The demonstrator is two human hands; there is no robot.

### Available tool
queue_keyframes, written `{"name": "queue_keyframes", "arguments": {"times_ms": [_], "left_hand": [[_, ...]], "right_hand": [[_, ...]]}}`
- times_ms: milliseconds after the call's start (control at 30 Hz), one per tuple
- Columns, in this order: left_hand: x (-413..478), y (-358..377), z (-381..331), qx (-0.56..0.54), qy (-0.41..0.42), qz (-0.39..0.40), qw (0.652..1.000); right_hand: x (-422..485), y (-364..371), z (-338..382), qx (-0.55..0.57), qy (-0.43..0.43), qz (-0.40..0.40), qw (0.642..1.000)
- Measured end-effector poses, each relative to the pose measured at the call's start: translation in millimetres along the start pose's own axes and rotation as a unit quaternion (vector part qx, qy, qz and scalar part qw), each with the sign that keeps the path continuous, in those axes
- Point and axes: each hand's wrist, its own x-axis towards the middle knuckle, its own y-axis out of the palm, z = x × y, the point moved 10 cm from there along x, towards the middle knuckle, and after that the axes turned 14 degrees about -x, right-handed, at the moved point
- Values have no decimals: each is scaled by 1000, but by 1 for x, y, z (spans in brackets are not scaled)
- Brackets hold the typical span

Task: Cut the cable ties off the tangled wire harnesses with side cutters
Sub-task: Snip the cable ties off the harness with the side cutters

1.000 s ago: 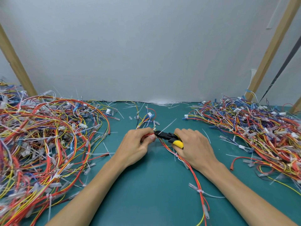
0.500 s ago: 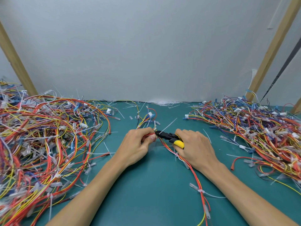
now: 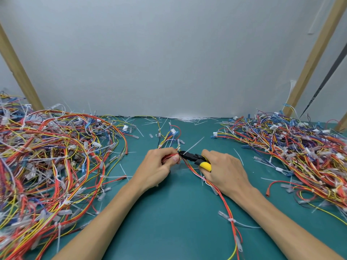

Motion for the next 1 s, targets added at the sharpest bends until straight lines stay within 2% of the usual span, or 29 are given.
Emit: {"name": "queue_keyframes", "arguments": {"times_ms": [333, 600, 1000], "left_hand": [[0, 0, 1, -16, -8, 2, 1000], [0, -1, 2, -17, -16, -2, 1000], [1, -2, 4, -19, -18, -2, 1000]], "right_hand": [[0, 2, 0, 11, 2, 14, 1000], [-1, -9, 2, -10, -6, -29, 1000], [-2, -10, 0, -21, 8, -21, 1000]]}}
